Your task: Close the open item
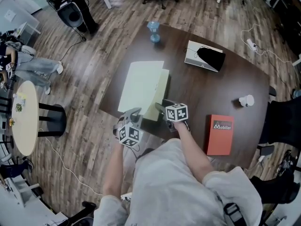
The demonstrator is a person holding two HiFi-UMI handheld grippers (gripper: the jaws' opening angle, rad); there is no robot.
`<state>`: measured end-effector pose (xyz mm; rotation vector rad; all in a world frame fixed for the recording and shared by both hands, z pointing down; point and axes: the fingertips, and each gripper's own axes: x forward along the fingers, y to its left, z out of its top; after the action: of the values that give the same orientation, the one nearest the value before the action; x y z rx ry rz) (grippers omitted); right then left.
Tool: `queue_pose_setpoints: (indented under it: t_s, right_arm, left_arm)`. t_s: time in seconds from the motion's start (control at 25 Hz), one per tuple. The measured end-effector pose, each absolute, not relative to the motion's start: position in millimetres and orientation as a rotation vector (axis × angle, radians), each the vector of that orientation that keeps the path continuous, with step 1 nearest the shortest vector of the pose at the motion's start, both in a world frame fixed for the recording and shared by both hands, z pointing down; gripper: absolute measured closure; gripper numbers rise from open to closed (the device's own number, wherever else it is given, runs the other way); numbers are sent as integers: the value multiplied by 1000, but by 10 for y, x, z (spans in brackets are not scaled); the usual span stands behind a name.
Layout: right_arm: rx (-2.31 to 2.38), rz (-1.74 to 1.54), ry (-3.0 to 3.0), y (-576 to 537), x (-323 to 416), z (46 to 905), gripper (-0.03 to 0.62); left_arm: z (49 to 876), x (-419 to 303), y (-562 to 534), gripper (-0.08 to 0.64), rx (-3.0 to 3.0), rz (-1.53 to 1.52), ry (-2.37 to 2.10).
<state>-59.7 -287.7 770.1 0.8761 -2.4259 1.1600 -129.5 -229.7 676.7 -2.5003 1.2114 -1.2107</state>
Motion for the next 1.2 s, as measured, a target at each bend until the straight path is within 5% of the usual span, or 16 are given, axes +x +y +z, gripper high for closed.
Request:
queue_pose_setpoints:
  t_s: [0.28, 0.68, 1.2]
  right_arm:
    - [739, 1122, -2521, -2780, -689, 7597, 254]
    - [562, 1245, -2656, -2696, -691, 7499, 239]
    - [393, 935, -2614, -2505, -726, 7563, 227]
  left_arm:
    - [6870, -1234, -2243, 540, -2506, -1260, 1140]
    - [7018, -1218, -2218, 537, -2518, -1327, 1059]
    - [7241, -1147, -2162, 531, -2513, -1424, 948]
